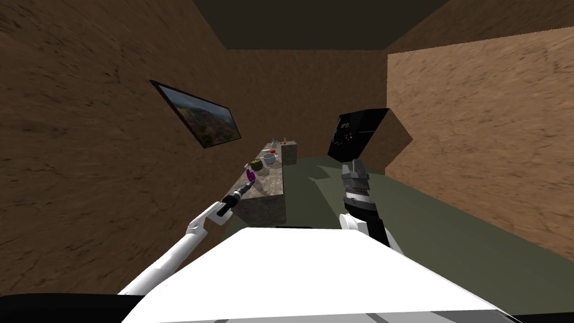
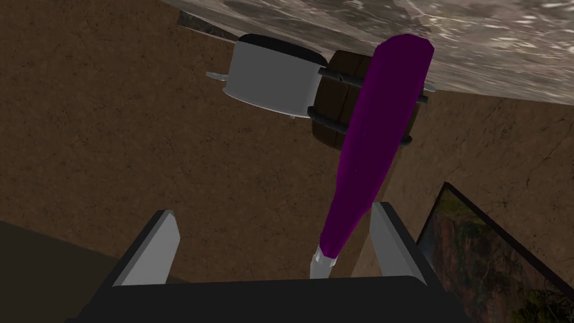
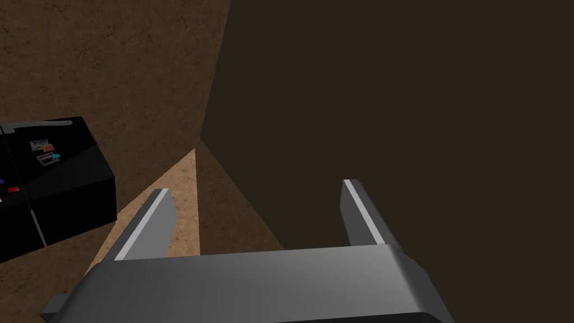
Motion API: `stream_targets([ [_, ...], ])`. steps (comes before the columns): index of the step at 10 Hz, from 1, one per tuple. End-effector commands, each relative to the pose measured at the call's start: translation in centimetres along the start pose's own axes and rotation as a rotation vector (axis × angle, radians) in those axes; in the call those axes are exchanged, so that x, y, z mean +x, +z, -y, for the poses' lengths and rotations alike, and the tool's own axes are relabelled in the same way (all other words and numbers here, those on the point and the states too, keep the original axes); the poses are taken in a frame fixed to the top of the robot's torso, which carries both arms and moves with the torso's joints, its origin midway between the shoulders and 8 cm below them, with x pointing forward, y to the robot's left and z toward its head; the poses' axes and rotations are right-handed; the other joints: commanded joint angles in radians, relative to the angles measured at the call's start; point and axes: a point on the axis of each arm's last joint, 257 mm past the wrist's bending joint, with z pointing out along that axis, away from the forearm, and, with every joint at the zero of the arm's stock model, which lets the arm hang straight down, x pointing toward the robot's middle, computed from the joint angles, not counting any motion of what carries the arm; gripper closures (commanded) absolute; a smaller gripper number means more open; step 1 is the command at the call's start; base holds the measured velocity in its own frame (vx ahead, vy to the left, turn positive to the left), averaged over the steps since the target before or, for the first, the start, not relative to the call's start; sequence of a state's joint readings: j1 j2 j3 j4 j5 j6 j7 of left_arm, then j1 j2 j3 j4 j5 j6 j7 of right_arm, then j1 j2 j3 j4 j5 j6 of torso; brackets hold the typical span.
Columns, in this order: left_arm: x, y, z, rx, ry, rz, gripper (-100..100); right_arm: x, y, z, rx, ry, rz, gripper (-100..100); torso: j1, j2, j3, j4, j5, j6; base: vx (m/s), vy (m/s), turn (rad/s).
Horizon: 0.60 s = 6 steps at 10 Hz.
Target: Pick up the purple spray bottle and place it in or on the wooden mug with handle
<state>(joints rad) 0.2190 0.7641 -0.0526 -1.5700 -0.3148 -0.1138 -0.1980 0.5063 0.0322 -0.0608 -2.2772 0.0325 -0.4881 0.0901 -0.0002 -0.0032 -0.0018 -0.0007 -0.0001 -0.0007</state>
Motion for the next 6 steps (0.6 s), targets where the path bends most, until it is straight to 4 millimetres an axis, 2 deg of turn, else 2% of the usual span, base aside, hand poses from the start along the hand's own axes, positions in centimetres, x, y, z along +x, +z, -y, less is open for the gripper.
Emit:
stream_targets([
  [1,-0.7,0.0,-2.2,-0.049,0.049,-0.002,-100,0.0,0.0,0.0,0.000,0.000,0.000,0,0.000,0.000,0.000,0.000,0.000,0.000,0.046,-0.011,-0.076],
  [2,-1.5,0.1,-4.0,-0.089,0.087,-0.003,-100,0.0,0.0,0.0,0.000,0.000,0.000,0,0.000,0.000,0.000,0.000,0.000,0.000,0.058,-0.010,-0.166],
  [3,-1.5,0.1,-4.0,-0.089,0.087,-0.003,-100,0.0,0.0,0.0,0.000,0.000,0.000,0,0.000,0.000,0.000,0.000,0.000,0.001,0.041,-0.001,-0.060],
  [6,-3.9,0.0,-8.1,-0.188,0.180,0.000,-100,0.0,0.0,0.0,0.000,0.000,0.000,0,0.000,0.001,0.001,0.000,0.000,0.000,0.041,-0.007,-0.103],
])
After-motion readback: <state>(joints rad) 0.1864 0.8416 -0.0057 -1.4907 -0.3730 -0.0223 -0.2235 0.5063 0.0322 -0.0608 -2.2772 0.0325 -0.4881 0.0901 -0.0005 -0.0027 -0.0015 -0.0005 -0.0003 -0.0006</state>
